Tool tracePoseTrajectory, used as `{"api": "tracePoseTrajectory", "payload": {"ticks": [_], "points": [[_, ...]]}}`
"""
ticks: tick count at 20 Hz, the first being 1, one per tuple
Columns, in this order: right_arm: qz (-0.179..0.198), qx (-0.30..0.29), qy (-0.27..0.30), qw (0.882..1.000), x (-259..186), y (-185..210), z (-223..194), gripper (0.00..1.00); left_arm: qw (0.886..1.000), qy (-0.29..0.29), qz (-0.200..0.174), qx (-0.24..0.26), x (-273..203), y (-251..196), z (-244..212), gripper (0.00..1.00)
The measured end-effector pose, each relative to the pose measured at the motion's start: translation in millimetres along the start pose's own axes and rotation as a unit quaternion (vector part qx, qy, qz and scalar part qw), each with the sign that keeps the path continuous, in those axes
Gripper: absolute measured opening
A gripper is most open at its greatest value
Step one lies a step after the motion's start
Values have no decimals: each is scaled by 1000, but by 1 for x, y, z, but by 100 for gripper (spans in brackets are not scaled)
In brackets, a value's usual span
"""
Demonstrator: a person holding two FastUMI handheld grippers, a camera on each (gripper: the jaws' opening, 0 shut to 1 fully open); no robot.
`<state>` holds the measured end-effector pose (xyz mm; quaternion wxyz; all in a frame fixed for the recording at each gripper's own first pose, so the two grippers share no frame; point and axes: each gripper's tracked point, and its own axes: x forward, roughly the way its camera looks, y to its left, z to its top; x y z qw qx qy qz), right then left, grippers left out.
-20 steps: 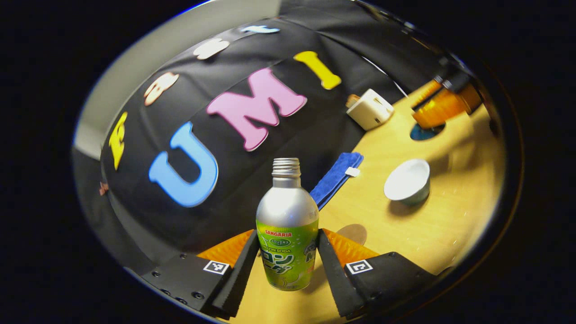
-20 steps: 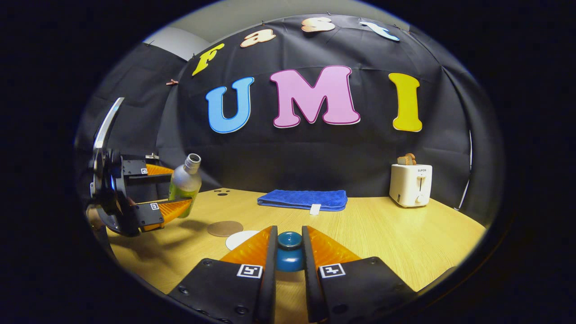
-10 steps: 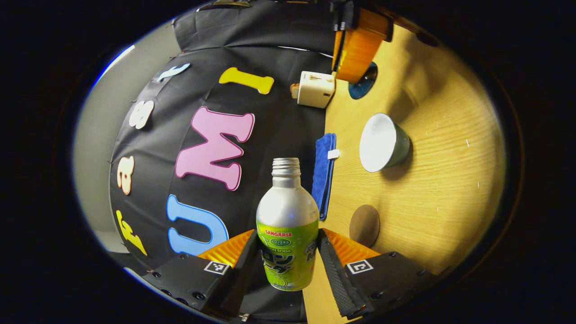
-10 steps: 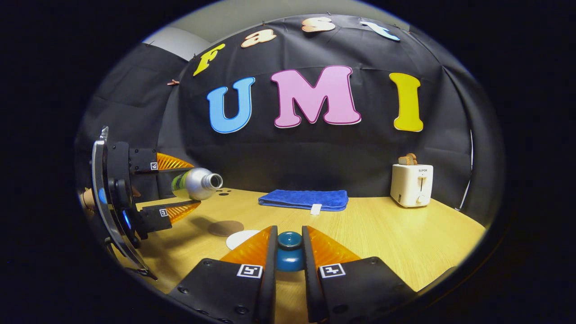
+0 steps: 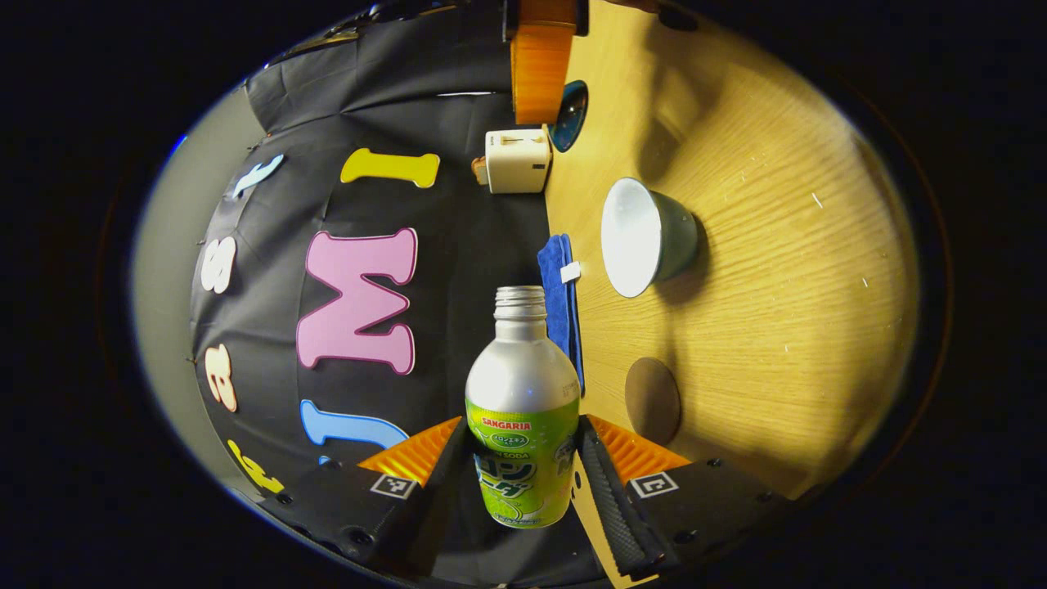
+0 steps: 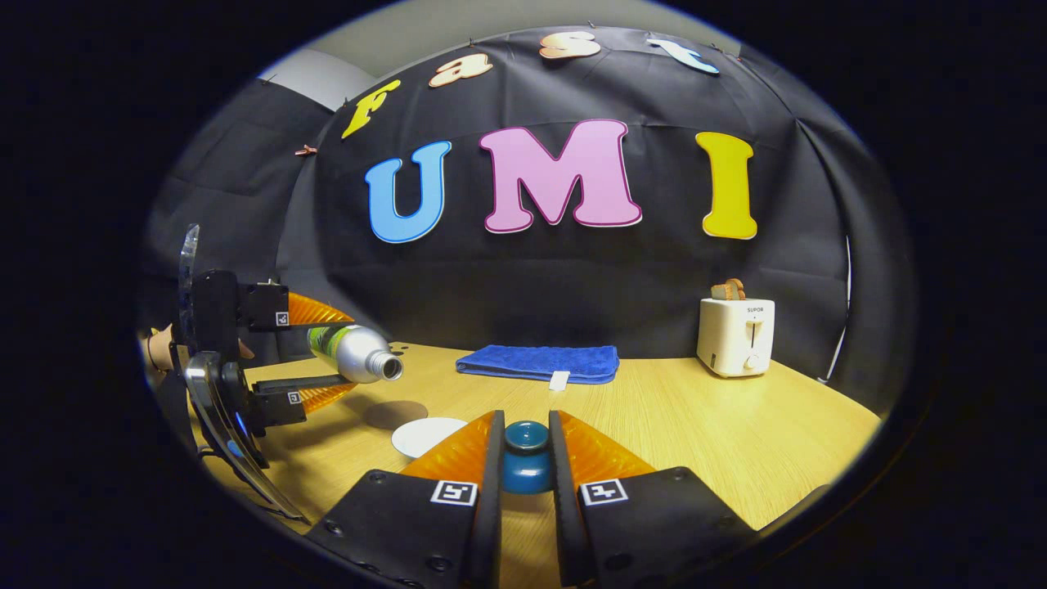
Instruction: Open the teacup lid with one hand, grasp the water bottle and pour water into the teacup with the other hand; after pouring, place the water bottle on the coaster and then close the teacup lid.
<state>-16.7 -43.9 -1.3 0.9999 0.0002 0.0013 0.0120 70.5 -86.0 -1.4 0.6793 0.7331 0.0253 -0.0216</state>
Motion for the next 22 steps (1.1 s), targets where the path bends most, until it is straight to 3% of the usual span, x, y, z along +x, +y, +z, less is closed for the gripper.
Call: {"api": "tracePoseTrajectory", "payload": {"ticks": [15,16,17,22], "points": [[2,0,0,1000,0,1,0,31,994,-5,-14,110,4,-2,-2,79],[2,0,0,1000,0,1,-1,27,993,-6,-15,117,4,-2,-1,80],[2,0,0,1000,0,1,0,31,992,-7,-16,122,4,-1,-1,80],[2,0,0,1000,0,1,0,31,990,-13,-16,142,9,3,5,80]]}}
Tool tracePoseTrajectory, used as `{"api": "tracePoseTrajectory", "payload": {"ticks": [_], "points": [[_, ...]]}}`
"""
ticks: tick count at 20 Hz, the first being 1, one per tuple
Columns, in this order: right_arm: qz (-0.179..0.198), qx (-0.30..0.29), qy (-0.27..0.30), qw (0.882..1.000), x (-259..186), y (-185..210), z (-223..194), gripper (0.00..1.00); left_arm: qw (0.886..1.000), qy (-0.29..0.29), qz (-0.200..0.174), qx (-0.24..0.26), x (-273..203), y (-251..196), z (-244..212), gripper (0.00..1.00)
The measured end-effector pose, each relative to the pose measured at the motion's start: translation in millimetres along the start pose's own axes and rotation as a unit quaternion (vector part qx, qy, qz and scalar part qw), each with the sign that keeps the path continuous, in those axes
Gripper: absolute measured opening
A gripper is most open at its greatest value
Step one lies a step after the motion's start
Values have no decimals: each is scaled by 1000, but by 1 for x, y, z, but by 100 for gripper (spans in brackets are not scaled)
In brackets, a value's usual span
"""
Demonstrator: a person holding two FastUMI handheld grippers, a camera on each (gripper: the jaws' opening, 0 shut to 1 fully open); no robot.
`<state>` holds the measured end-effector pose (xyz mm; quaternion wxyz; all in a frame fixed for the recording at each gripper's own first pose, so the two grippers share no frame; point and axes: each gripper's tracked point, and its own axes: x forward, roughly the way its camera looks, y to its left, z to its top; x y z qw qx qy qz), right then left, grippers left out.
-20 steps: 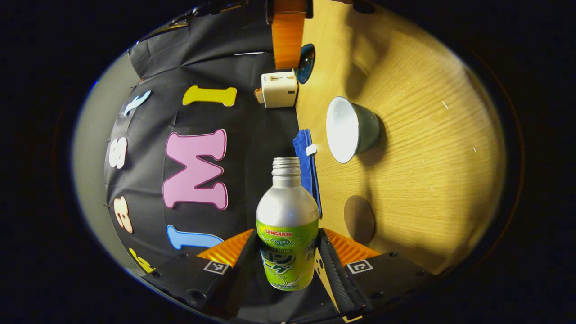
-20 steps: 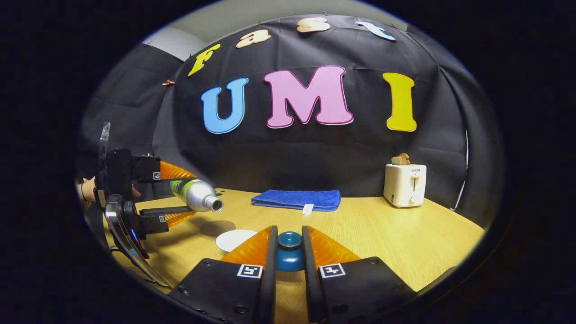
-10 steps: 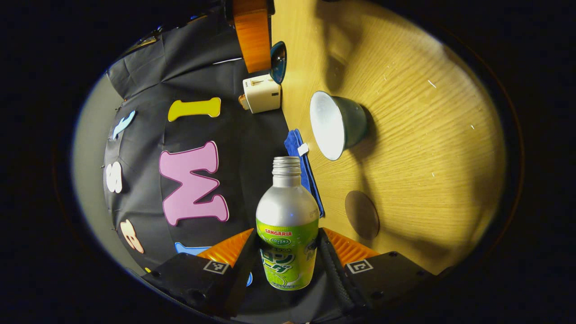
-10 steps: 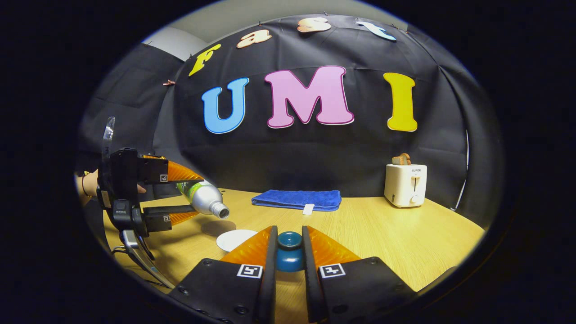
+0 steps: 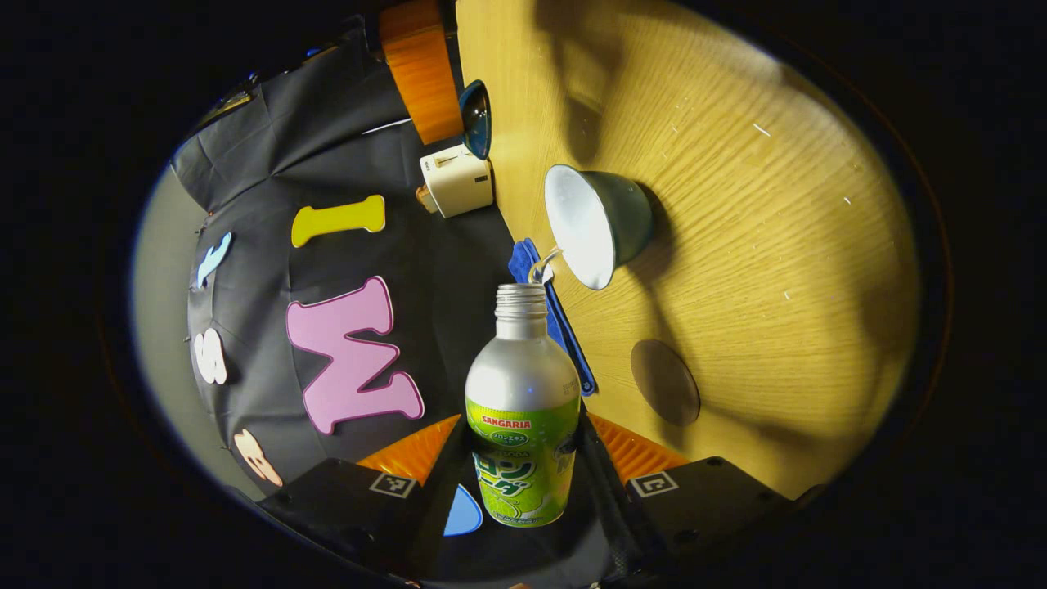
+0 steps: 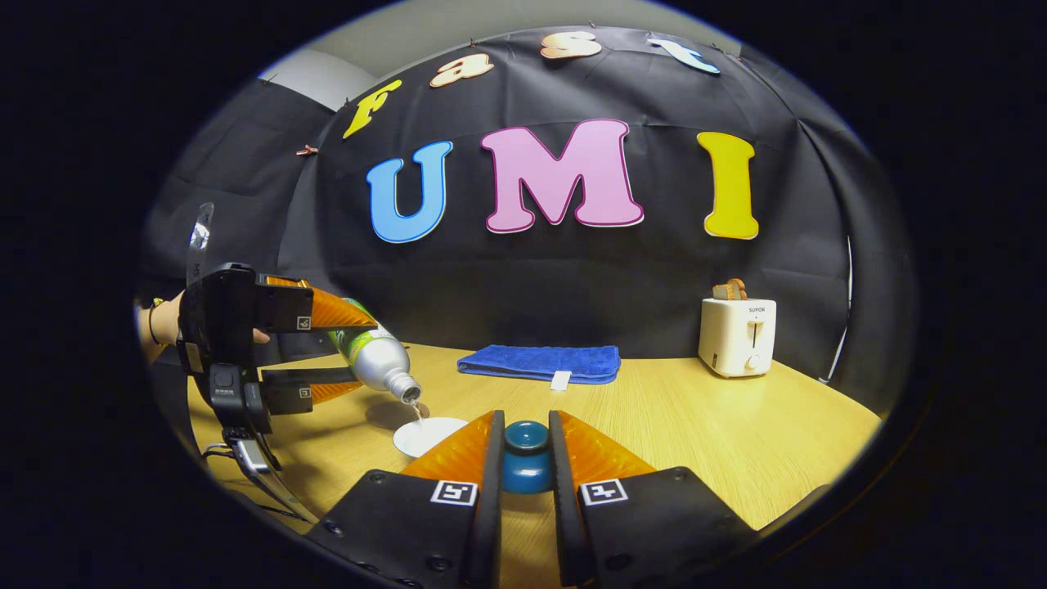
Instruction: Open the teacup lid with one hand, grasp the water bottle and pour water into the teacup with the other hand; after pouring, place the water bottle on the coaster and then close the teacup lid.
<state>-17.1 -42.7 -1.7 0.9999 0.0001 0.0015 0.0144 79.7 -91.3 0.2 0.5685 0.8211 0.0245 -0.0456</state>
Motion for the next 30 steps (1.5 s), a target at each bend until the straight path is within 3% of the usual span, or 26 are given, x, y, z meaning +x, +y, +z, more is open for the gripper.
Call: {"api": "tracePoseTrajectory", "payload": {"ticks": [20,30], "points": [[3,0,0,1000,0,1,0,31,995,-1,13,102,2,29,-6,80],[4,0,1,1000,0,2,0,31,986,-10,18,167,8,43,-9,80]]}}
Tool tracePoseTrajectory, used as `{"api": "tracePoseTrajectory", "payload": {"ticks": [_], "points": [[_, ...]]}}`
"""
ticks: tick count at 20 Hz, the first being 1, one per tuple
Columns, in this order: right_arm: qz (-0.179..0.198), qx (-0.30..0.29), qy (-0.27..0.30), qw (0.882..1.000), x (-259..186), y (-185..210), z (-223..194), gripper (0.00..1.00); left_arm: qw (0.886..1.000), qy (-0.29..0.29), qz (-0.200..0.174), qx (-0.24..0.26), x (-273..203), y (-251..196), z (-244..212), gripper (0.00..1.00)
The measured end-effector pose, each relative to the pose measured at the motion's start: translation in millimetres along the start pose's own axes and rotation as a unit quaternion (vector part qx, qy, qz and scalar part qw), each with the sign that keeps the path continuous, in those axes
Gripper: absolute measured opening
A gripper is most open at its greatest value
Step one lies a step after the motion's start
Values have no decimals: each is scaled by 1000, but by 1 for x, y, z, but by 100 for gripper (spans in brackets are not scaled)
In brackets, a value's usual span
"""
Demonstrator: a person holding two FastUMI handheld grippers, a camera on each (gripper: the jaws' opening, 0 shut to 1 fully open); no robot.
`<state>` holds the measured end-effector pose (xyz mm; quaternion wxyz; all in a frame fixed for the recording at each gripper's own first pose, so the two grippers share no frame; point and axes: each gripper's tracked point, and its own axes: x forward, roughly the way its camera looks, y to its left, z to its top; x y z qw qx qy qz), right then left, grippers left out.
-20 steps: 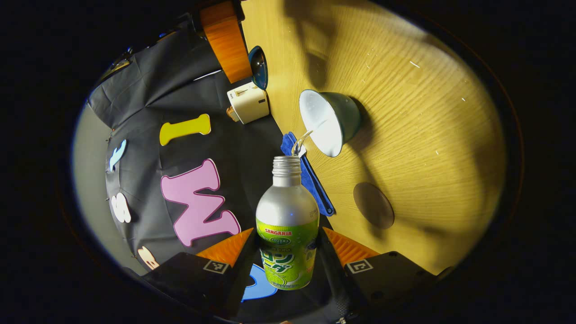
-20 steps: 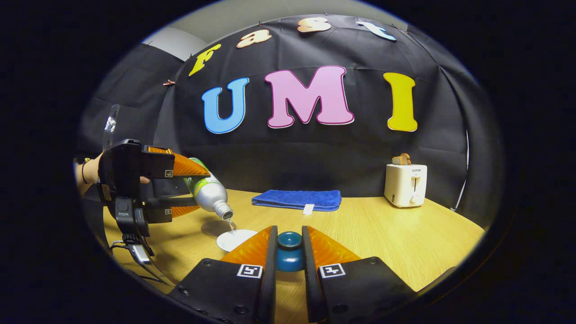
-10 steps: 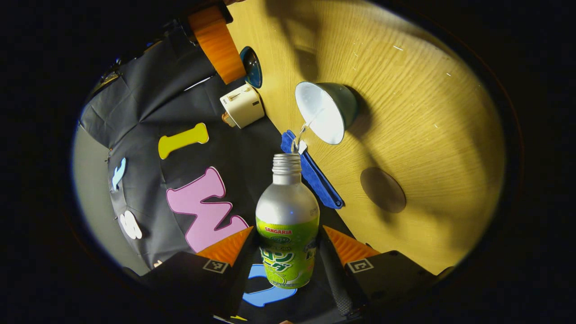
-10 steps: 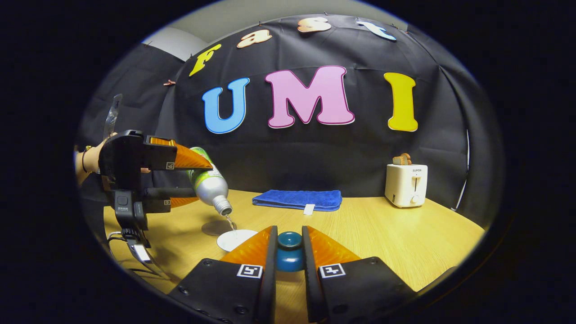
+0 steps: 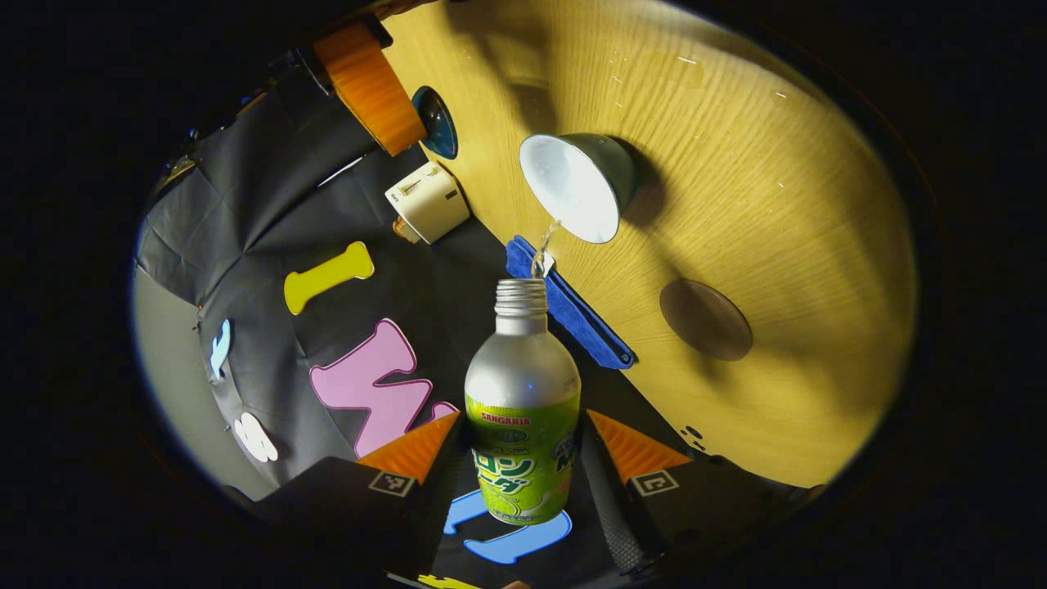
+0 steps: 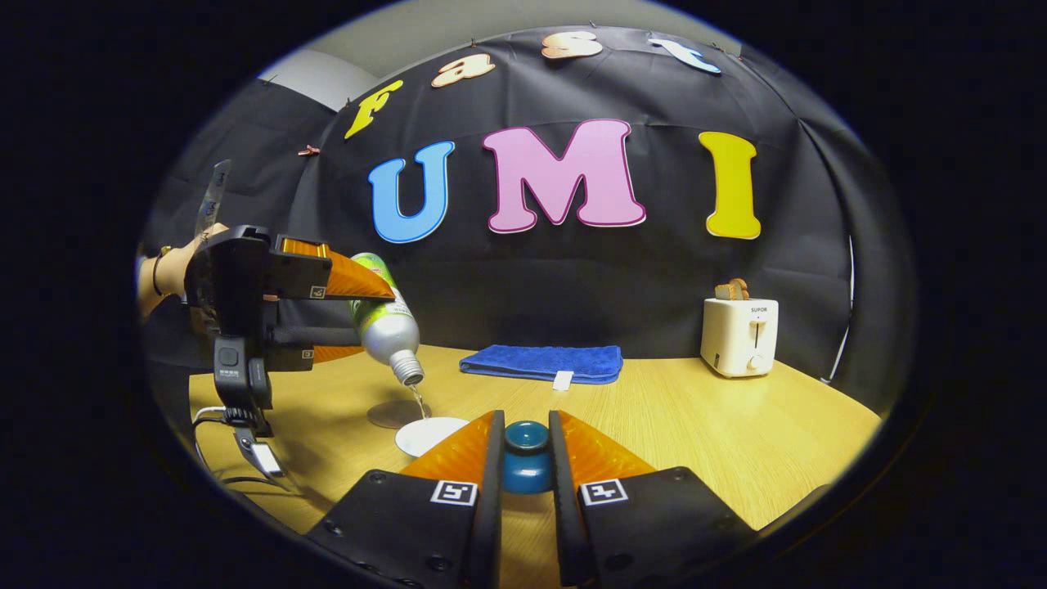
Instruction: Open the teacup lid with one hand, grasp the water bottle and pour water into the teacup with the other hand; after pouring, place the water bottle on the coaster and then close the teacup lid.
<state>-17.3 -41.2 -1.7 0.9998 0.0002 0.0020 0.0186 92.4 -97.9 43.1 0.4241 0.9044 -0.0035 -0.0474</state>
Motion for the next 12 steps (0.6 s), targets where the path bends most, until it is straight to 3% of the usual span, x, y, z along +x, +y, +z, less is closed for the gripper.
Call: {"api": "tracePoseTrajectory", "payload": {"ticks": [1,3,4,6,8,12], "points": [[0,0,0,1000,0,0,0,27,1000,-4,4,6,0,3,1,80],[0,0,0,1000,0,0,0,27,1000,-10,14,17,-1,10,3,80],[0,0,0,1000,0,0,0,31,1000,-12,16,20,0,13,4,80],[0,0,0,1000,0,0,0,27,999,-17,15,22,1,15,6,80],[2,0,0,1000,1,1,0,31,999,-20,14,31,2,17,6,80],[2,0,0,1000,0,0,0,31,999,-16,15,49,3,20,4,80]]}}
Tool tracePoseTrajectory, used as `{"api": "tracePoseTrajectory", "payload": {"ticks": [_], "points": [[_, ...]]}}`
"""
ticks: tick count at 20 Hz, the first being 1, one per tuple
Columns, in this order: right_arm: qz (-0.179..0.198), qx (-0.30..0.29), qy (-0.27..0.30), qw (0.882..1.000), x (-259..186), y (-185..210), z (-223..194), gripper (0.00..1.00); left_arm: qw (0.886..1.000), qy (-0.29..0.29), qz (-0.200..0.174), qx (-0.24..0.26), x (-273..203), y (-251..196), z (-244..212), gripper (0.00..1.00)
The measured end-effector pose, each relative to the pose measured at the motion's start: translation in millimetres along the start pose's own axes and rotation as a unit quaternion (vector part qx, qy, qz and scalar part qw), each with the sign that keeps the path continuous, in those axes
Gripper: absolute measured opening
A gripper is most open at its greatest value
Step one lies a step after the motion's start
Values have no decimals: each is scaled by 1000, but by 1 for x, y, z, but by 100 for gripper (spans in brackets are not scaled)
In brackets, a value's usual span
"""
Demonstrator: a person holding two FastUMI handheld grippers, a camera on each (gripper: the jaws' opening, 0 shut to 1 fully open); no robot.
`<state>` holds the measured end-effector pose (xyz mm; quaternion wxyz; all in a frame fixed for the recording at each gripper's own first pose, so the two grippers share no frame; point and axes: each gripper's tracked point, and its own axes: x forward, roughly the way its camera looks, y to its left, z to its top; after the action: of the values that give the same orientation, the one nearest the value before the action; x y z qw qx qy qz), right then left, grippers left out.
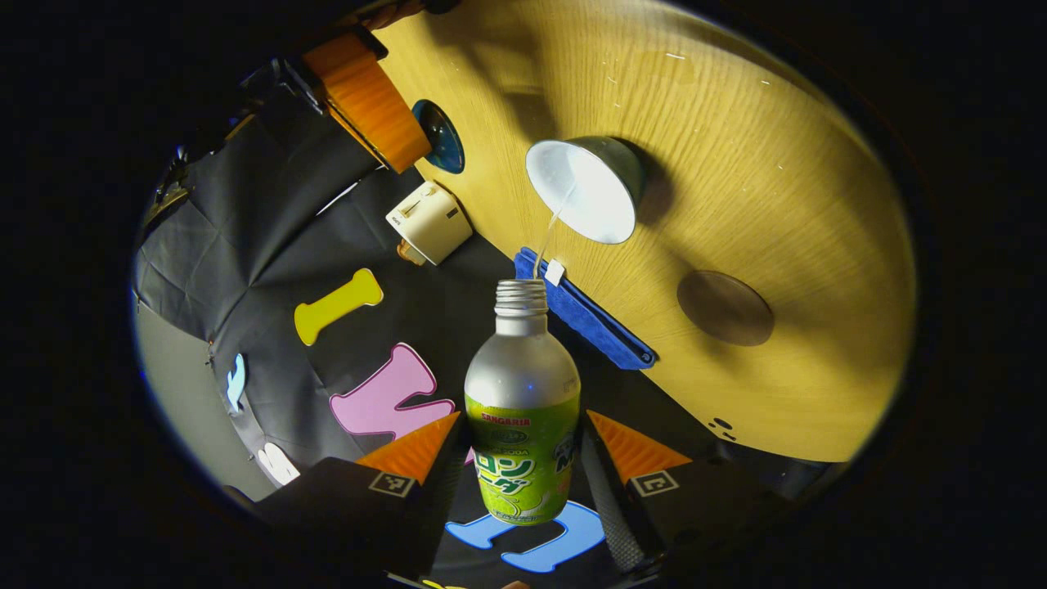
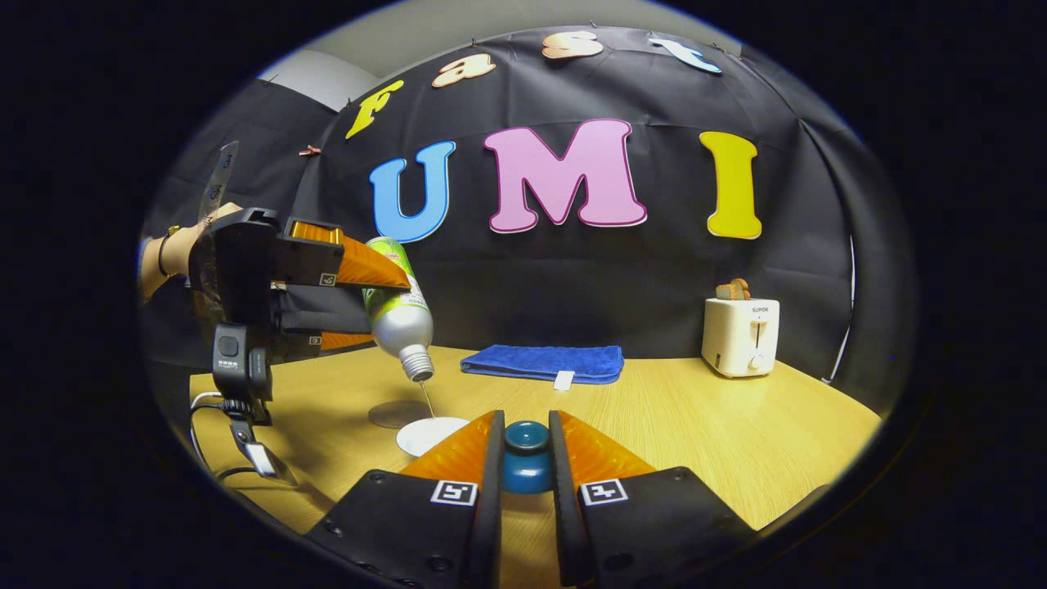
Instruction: Open the teacup lid with one hand, grasp the water bottle and pour water into the teacup with the other hand; after pouring, place the water bottle on the coaster and then close the teacup lid.
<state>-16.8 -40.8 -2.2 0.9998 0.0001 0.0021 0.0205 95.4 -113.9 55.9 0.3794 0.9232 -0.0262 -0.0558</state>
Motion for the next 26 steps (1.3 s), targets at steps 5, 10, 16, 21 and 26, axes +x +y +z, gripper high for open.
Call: {"api": "tracePoseTrajectory", "payload": {"ticks": [5,10,16,21,26], "points": [[0,0,0,1000,0,0,0,31,1000,-2,10,10,-4,10,3,80],[1,0,-1,1000,0,1,-1,31,998,4,9,-61,-6,1,8,80],[0,0,-1,1000,0,1,0,31,940,46,19,-337,-11,-24,11,80],[-1,0,-1,1000,0,1,-1,31,787,43,37,-614,-11,-35,18,79],[-1,0,-1,1000,1,1,0,27,544,-13,70,-836,-10,-28,-8,79]]}}
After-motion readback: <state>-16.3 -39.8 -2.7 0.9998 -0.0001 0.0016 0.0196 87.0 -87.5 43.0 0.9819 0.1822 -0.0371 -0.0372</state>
